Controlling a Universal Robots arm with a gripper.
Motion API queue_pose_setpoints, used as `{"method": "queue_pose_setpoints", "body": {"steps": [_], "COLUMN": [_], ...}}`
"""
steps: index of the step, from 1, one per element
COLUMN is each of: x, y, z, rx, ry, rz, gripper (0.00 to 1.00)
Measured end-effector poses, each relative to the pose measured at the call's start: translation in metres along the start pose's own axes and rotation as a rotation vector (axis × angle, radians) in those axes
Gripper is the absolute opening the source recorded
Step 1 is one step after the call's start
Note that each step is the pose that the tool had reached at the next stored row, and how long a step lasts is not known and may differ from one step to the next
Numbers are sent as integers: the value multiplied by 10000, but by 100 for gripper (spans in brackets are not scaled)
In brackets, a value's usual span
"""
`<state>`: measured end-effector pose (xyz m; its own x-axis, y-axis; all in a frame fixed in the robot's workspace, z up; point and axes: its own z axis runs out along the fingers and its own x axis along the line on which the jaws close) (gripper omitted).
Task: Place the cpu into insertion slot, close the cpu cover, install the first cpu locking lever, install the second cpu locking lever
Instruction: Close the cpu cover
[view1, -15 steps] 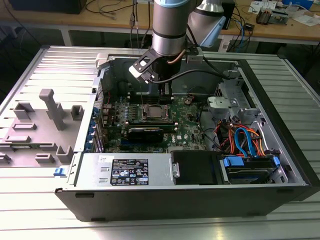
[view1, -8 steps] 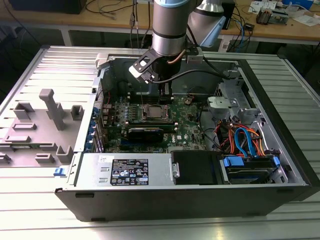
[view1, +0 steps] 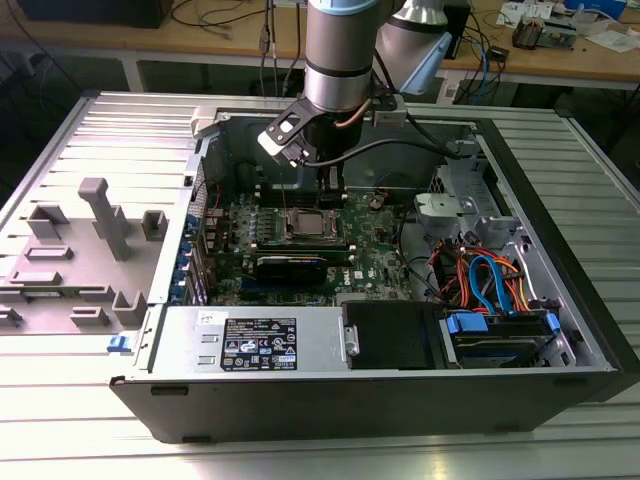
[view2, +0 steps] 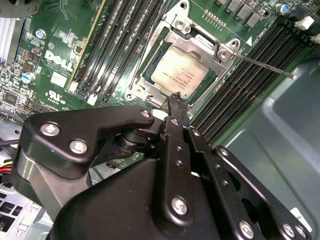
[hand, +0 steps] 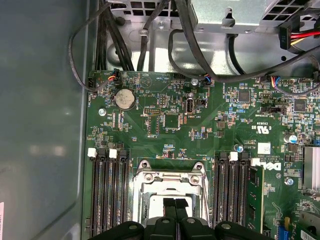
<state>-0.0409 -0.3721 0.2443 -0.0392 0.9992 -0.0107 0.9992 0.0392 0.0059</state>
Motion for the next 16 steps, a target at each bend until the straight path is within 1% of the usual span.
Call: {"method": "queue_pose_setpoints", "body": {"steps": [2,6,9,11,13,15,16], "x": [0,1,3,8,10,14,15], "y": [-8,-66,-103,-216,-268,-353,-366], "z": [1,11,51,114,156,212,220], "rx": [-1,0,5,9,15,20,21], "ry": [1,1,0,1,0,2,2], "rz": [1,-2,-15,-43,-62,-95,-97], "gripper": [11,11,11,11,11,11,11]}}
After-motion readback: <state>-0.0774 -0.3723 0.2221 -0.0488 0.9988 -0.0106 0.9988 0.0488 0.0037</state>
